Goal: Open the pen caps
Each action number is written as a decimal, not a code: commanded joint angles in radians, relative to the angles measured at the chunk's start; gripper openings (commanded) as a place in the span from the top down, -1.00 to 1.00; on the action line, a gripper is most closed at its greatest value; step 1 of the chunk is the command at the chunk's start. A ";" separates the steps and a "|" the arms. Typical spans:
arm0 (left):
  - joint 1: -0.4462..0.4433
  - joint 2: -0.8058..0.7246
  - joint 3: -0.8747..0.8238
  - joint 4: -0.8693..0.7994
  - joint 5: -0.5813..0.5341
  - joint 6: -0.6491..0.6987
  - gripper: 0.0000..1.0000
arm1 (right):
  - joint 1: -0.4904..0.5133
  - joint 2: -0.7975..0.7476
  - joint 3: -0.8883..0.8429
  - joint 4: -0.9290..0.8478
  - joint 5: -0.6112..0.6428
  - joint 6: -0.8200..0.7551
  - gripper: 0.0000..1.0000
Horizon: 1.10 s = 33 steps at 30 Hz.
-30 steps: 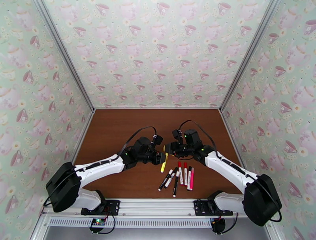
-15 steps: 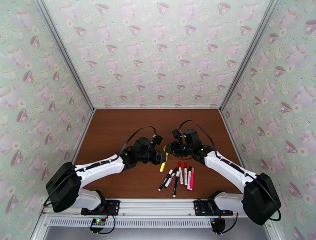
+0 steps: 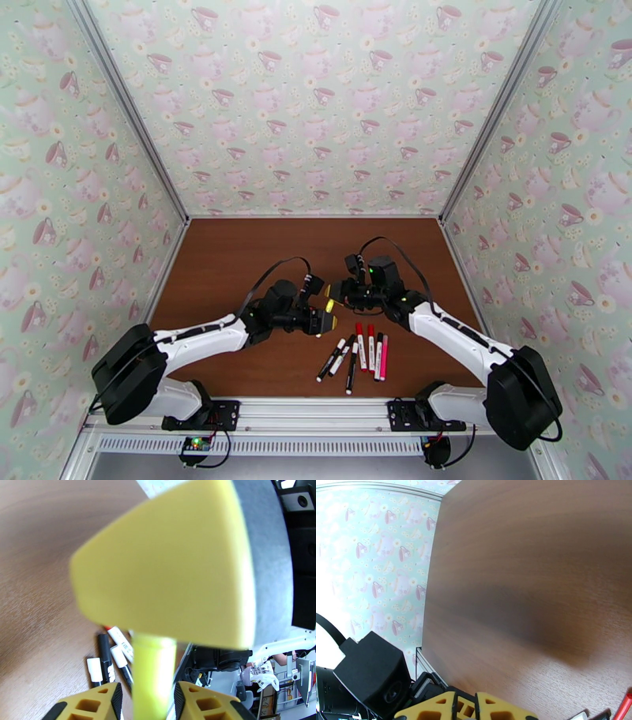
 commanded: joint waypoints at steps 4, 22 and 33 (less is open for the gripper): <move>0.013 0.003 0.004 0.007 0.005 -0.018 0.30 | 0.022 -0.003 0.005 -0.004 -0.002 -0.013 0.77; 0.017 -0.009 -0.001 -0.020 0.036 0.031 0.95 | 0.029 0.011 0.017 -0.007 -0.010 -0.016 0.54; 0.014 0.001 0.014 -0.030 0.042 0.039 0.96 | 0.046 0.032 0.028 0.003 -0.010 -0.014 0.49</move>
